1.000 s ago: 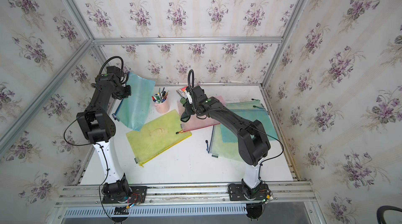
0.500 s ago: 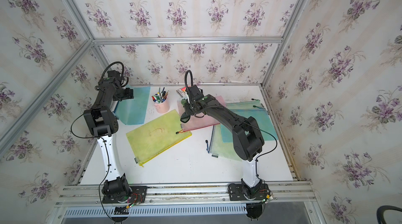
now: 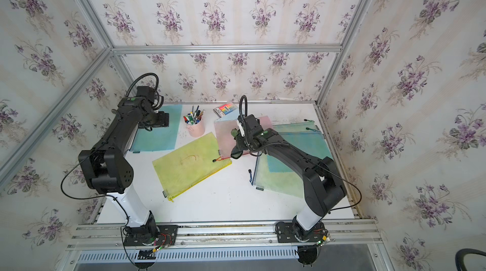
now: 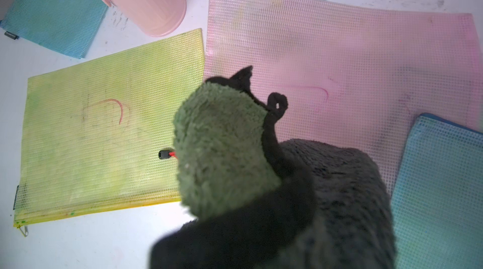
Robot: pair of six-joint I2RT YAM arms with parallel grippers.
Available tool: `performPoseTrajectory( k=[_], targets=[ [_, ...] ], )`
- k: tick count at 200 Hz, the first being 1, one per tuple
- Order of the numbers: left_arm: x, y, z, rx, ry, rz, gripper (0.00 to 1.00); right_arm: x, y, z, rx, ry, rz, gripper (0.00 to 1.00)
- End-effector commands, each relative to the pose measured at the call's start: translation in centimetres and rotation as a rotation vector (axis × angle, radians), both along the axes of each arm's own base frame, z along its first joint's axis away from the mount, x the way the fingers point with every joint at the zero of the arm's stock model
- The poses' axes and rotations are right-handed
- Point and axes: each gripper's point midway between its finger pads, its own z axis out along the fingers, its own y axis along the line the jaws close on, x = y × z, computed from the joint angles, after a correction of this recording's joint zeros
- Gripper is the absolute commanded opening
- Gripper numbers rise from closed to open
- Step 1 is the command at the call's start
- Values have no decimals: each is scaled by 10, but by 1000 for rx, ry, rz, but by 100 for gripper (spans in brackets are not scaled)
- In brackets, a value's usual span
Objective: Wipe the document bag
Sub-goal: Place the document bag at the corner of the board, then adjust the document bag at the center of the board.
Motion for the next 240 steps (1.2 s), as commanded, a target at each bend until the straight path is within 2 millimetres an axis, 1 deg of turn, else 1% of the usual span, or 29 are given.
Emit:
performPoseTrajectory(
  k=[1, 22, 34, 51, 65, 79, 99, 118, 146, 162, 174, 188, 213, 224, 226, 240],
  targets=[
    [-49, -33, -15, -1, 97, -25, 86, -4, 0, 12, 47, -65, 24, 14],
    [-85, -76, -24, 5, 141, -136, 85, -17, -8, 8, 68, -61, 18, 14],
    [-103, -105, -29, 6, 163, -219, 84, -25, -12, 5, 79, -57, 8, 14],
    [-128, -141, -44, 14, 200, -339, 84, -34, -20, 1, 92, -51, -12, 15],
    [-145, -163, -59, 19, 249, -413, 83, -41, -24, 0, 104, -44, -26, 15],
    [-159, -179, -78, -5, 297, -457, 81, -45, -28, -1, 110, -43, -41, 15],
    [-172, -196, -101, -28, 339, -502, 78, -48, -35, 3, 112, -60, -69, 15],
    [-169, -207, -119, -43, 346, -520, 78, -49, -38, 7, 121, -71, -84, 15],
    [-161, -215, -142, -42, 372, -527, 77, -51, -39, 7, 126, -63, -91, 15],
    [-160, -215, -154, -31, 394, -523, 76, -52, -42, 7, 122, -67, -101, 15],
    [-160, -210, -163, -3, 417, -511, 76, -53, -45, 8, 120, -75, -112, 15],
    [-162, -210, -173, 2, 445, -504, 72, -54, -47, 8, 118, -80, -118, 16],
    [-171, -211, -184, -23, 487, -490, 56, -54, -49, 6, 110, -78, -121, 16],
    [-177, -209, -188, -30, 504, -484, 42, -54, -50, 5, 108, -79, -120, 16],
    [-178, -209, -189, -32, 508, -483, 41, -54, -50, 5, 108, -79, -121, 16],
    [-186, -206, -191, -34, 533, -472, 26, -54, -49, 4, 107, -81, -117, 16]
  ],
)
